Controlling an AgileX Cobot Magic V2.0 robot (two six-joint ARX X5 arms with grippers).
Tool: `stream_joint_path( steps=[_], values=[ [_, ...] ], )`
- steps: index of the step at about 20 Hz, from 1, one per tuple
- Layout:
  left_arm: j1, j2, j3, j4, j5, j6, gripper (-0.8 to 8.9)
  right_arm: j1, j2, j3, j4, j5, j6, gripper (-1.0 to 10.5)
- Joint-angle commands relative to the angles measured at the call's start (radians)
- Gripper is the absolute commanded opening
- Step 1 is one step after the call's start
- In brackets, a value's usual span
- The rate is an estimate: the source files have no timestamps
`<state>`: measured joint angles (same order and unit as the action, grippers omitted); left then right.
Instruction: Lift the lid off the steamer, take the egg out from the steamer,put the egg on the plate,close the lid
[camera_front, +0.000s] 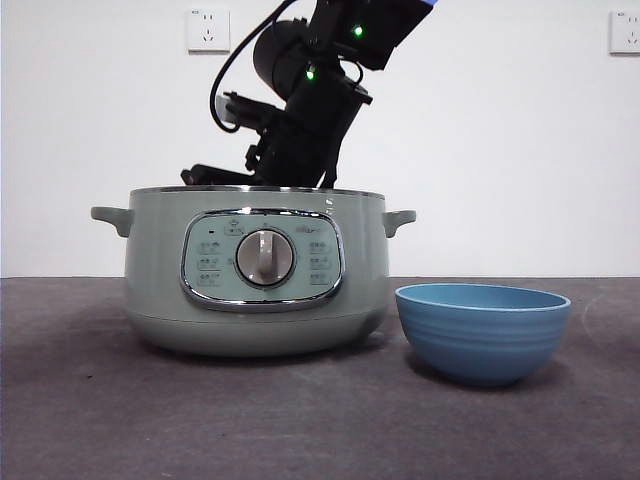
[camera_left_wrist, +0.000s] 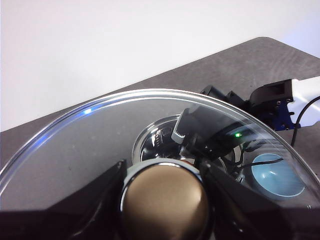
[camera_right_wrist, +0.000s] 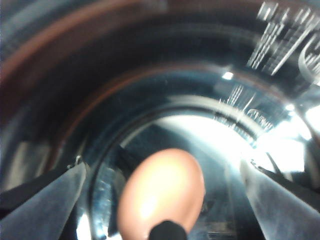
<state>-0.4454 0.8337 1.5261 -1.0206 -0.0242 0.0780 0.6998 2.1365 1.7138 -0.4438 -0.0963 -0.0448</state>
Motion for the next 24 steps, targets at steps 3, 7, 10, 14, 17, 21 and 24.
stream_joint_path(
  steps=[3,7,10,14,17,21,24],
  values=[
    [0.002,-0.012,0.023,0.044,0.0,0.002,-0.09,0.002,0.024,0.0,-0.01,0.001,-0.005,4.0],
    [0.002,-0.012,0.023,0.035,0.0,0.002,-0.08,0.002,0.024,0.0,-0.041,-0.002,0.002,2.7],
    [0.002,-0.012,0.023,0.031,0.0,0.002,-0.09,0.002,0.024,0.0,-0.049,-0.003,0.002,0.4],
    [0.002,-0.012,0.023,0.031,0.0,0.001,-0.09,0.003,0.016,0.001,-0.033,-0.006,0.003,-0.1],
    [0.002,-0.012,0.023,0.032,0.001,0.001,-0.09,0.003,-0.097,0.002,-0.035,-0.002,-0.004,-0.1],
    [0.002,-0.012,0.023,0.031,0.002,0.001,-0.09,0.0,-0.344,0.002,-0.136,0.056,-0.017,-0.1],
    [0.002,-0.012,0.023,0.031,0.004,0.001,-0.08,-0.029,-0.539,0.002,-0.301,0.103,-0.042,-0.1]
  ],
)
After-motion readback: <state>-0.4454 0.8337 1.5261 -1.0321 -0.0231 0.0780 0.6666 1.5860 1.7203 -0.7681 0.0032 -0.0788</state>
